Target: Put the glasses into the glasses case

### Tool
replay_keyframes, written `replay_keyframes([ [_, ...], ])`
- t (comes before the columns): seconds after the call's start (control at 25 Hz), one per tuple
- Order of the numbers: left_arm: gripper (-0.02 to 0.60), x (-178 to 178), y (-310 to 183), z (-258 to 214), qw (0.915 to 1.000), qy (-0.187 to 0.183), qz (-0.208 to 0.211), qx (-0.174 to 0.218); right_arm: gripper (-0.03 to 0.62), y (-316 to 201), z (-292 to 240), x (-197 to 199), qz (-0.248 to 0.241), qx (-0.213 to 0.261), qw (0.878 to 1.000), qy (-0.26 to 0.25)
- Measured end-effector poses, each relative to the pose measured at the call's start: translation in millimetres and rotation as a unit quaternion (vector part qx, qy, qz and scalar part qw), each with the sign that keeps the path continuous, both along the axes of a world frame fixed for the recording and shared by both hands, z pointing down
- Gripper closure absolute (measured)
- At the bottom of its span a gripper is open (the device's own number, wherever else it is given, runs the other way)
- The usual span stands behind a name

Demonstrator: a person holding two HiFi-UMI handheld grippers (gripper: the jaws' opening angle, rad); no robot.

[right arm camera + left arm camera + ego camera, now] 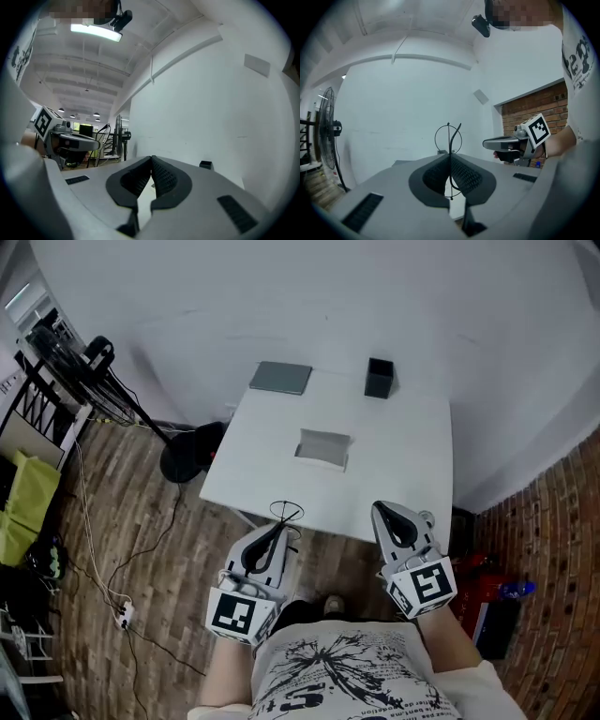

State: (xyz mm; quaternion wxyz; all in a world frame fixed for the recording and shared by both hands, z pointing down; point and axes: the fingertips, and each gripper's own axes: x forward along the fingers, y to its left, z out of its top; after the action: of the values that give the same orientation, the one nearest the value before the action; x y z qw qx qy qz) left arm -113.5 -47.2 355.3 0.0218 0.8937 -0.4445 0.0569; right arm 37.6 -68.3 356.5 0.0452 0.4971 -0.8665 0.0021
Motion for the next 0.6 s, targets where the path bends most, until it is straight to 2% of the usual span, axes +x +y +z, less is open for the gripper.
replay_keyframes([
  [0.16,0.566,9,-49,8,0.9995,-0.019,0.024,-0.003,0.58,-41,9,10,0.028,-0.014,0.999,-0.015],
  [0.36,0.565,21,-120,8,0.997,-0.011,0.077,0.006,0.579,-97,18,13,0.069,-0.016,0.997,-0.014],
  [0.48,0.566,28,-164,20,0.9923,-0.044,0.115,-0.012,0.579,-134,25,13,0.102,-0.023,0.994,-0.013],
  [0.6,0.566,33,-205,40,0.986,-0.064,0.15,-0.035,0.579,-165,38,8,0.113,-0.035,0.993,0.002],
])
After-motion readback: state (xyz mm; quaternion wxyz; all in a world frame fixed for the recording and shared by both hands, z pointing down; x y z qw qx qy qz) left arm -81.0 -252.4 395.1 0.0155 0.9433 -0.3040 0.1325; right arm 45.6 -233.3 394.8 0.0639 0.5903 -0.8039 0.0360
